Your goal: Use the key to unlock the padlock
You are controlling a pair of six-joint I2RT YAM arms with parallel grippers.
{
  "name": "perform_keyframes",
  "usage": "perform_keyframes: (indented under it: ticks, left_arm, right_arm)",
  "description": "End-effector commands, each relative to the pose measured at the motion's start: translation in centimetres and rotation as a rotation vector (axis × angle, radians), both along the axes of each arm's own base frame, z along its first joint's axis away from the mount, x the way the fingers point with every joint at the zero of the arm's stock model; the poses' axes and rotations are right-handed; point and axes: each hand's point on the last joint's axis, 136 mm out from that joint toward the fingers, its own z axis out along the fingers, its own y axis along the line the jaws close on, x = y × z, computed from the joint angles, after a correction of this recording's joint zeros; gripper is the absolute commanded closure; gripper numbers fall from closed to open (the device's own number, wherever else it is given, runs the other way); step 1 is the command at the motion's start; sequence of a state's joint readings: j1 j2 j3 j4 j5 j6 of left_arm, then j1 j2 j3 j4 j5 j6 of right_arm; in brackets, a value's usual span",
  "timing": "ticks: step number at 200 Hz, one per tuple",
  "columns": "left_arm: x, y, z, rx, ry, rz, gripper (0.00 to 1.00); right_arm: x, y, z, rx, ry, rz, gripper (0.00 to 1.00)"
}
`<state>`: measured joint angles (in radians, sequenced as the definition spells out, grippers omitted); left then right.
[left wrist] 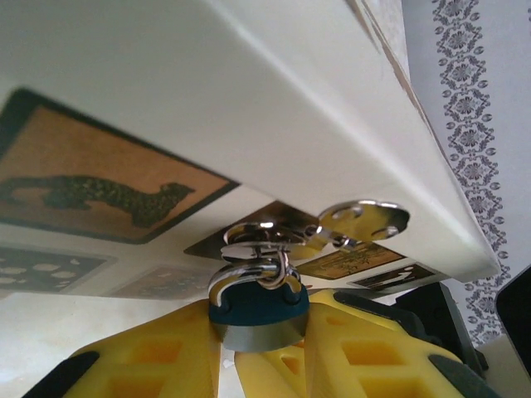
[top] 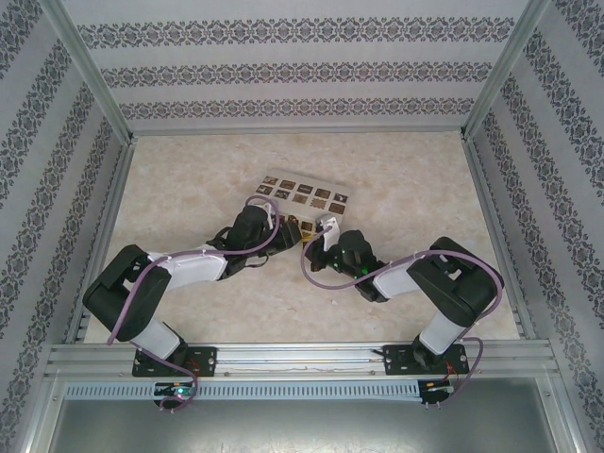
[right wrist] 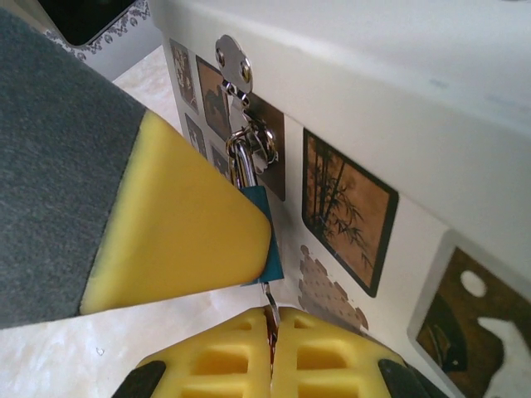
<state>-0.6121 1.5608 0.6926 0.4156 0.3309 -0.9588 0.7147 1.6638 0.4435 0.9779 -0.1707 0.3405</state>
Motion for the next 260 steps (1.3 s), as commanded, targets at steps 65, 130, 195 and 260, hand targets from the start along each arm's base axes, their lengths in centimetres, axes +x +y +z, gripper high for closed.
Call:
perform_keyframes:
  ticks: [65,130,195,260]
  left_arm:
    - [-2.3,-2.4,0.1,-0.074,0.029,-0.124,0.71]
    - [-1.4,-2.2,-1.4,-0.064,0.022,-0.080,0.70]
    - [-0.7,-0.7,-2.6,-0.048,0.020,-0.007,0.63]
    - [-1.2,1.6,-2.2,-0.018,0.005,0.050,0.54]
  right_arm:
    - [1.3,1.9,3.8,0.119,-0.117,0.033,1.00]
    - [0.5,1.2,-0.7,0.071,-0.014,0.021,1.00]
    - [0.8,0.0,-4.4,0.102,0.103,-0.032,1.00]
    - [0.6,-0.6,-5.1,0.173,0.170,-0.043,1.00]
